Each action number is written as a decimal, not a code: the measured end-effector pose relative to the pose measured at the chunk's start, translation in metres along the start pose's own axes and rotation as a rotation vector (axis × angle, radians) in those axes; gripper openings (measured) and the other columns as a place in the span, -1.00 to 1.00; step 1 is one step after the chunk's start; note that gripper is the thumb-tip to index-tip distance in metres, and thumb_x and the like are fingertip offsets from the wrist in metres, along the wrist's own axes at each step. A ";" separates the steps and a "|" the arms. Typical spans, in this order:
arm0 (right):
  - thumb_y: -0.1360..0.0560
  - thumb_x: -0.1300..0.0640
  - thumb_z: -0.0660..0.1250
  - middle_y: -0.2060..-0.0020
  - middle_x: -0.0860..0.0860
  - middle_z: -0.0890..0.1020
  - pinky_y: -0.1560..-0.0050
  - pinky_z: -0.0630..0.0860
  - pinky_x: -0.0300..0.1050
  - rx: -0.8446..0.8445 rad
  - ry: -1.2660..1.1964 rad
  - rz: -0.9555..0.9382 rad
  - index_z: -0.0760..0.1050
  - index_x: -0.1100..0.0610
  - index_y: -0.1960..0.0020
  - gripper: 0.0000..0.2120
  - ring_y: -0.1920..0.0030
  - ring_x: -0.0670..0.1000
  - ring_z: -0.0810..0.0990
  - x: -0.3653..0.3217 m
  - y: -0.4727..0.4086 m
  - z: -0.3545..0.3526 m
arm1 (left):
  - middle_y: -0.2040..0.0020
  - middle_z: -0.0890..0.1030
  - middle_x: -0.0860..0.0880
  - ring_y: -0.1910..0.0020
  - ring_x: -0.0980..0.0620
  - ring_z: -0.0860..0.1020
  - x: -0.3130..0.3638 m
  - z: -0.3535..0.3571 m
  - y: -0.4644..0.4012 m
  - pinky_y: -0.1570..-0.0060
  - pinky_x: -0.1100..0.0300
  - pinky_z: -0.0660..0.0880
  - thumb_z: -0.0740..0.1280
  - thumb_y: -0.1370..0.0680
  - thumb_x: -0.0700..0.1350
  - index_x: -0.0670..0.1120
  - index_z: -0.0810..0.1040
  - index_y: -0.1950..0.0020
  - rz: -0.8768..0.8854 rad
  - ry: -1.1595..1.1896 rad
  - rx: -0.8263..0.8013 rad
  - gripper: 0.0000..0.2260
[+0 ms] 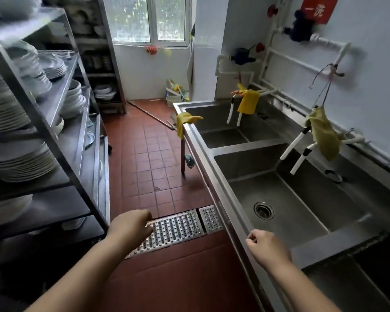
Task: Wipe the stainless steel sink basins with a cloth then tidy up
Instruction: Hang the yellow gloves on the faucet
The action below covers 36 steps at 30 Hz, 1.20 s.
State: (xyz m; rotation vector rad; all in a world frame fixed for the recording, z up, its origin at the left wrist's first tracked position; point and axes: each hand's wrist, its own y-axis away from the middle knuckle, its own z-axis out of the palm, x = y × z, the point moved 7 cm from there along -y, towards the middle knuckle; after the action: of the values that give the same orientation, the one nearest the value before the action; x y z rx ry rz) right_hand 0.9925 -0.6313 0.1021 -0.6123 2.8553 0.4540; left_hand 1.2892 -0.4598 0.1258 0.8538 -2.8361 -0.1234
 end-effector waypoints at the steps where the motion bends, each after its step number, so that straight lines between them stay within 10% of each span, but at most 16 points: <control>1: -0.51 -0.01 0.17 0.11 -0.08 0.64 0.24 0.44 -0.18 0.000 0.007 -0.012 0.57 -0.05 0.06 -0.81 0.08 0.00 0.59 -0.011 -0.024 -0.005 | -0.13 0.60 0.10 -0.12 0.04 0.54 -0.005 -0.006 -0.022 0.02 0.19 0.47 0.26 -0.51 0.09 0.09 0.50 -0.19 -0.015 0.001 0.002 -0.73; 13: -0.52 -0.01 0.17 0.08 -0.03 0.66 0.23 0.36 -0.17 0.026 0.083 -0.135 0.57 0.00 0.03 -0.79 0.05 0.03 0.60 -0.135 -0.239 -0.036 | -0.19 0.58 0.13 -0.18 0.07 0.52 -0.075 -0.019 -0.226 -0.02 0.23 0.44 0.24 -0.51 0.10 0.11 0.48 -0.23 -0.089 -0.008 -0.085 -0.70; 36: -0.51 0.01 0.20 0.18 -0.07 0.65 0.29 0.34 -0.19 0.110 -0.105 0.341 0.55 -0.02 0.11 -0.84 0.19 -0.01 0.53 -0.220 -0.494 -0.069 | -0.06 0.63 0.09 -0.06 0.02 0.57 -0.052 -0.055 -0.647 0.05 0.16 0.51 0.27 -0.50 0.06 0.09 0.54 -0.11 0.375 0.013 -0.128 -0.79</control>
State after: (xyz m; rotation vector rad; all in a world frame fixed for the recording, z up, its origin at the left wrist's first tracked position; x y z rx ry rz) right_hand 1.3919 -1.0024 0.0937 -0.0776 2.8630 0.3614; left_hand 1.6915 -0.9712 0.0881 0.2882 -2.8790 -0.2419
